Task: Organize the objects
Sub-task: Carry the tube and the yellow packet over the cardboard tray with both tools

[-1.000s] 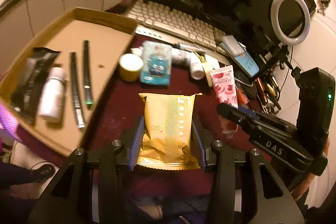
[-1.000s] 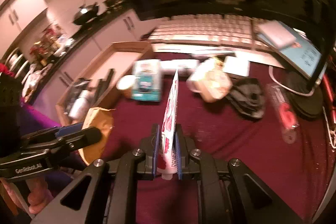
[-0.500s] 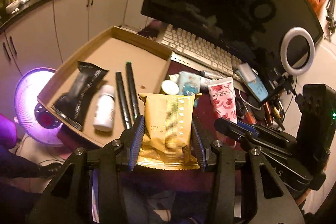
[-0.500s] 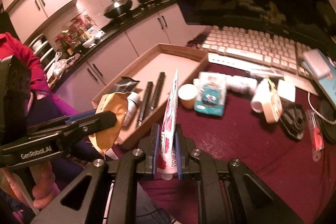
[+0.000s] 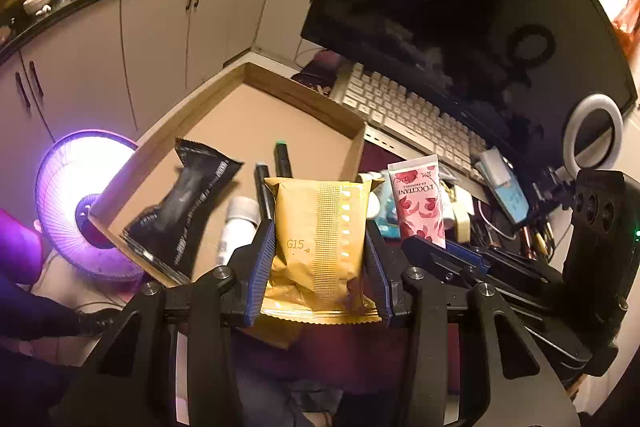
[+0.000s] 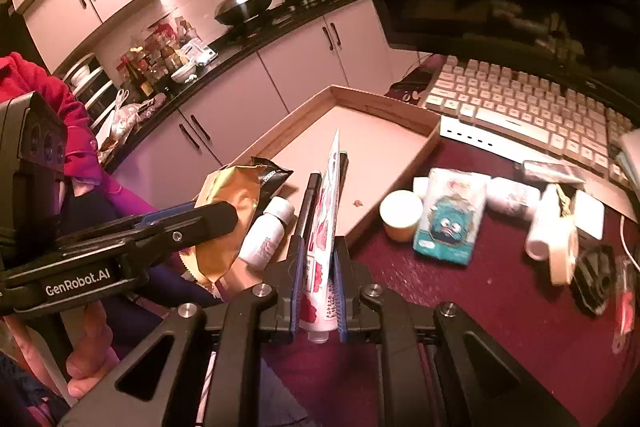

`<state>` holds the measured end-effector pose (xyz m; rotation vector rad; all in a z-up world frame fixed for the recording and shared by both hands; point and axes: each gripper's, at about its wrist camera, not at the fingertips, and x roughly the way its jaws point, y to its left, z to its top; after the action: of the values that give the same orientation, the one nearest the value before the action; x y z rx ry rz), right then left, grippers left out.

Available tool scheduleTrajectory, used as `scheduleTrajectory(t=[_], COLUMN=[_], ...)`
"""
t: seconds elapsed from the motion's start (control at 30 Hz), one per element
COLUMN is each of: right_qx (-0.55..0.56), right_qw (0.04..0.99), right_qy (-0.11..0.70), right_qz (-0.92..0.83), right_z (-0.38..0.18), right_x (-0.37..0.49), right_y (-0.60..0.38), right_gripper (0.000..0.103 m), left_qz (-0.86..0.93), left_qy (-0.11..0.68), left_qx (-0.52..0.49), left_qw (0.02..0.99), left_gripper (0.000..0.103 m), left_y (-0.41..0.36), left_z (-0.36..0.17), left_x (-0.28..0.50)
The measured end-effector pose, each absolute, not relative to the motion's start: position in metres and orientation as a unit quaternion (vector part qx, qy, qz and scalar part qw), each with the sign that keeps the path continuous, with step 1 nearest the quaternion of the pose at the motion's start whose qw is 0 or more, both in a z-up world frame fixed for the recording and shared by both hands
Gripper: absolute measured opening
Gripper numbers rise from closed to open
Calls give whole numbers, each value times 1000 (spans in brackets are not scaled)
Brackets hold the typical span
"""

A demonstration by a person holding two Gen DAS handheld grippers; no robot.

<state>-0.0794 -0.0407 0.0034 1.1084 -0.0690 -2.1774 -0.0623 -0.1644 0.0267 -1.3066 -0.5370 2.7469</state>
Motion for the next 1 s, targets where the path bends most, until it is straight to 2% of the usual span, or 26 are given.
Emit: scheduleTrajectory(t=[0.47,0.67,1.0], right_qx=[453,466,477], right_qw=[344,335,335], right_qy=[-29,-35,-23], right_qz=[-822,-818,-812], right_z=[-25,-41,-56], right_x=[-138,-164,-177], right_y=[-83,-93,-110], right_gripper=[12,12,12], left_qz=[876,869,858], left_qy=[-177,-155,-161], left_qx=[-449,-469,-487], left_qw=[3,-9,-13], left_gripper=[43,43,43], left_y=[-198,-203,-221], left_z=[-2,-24,-43], left_x=[-129,-158,-165])
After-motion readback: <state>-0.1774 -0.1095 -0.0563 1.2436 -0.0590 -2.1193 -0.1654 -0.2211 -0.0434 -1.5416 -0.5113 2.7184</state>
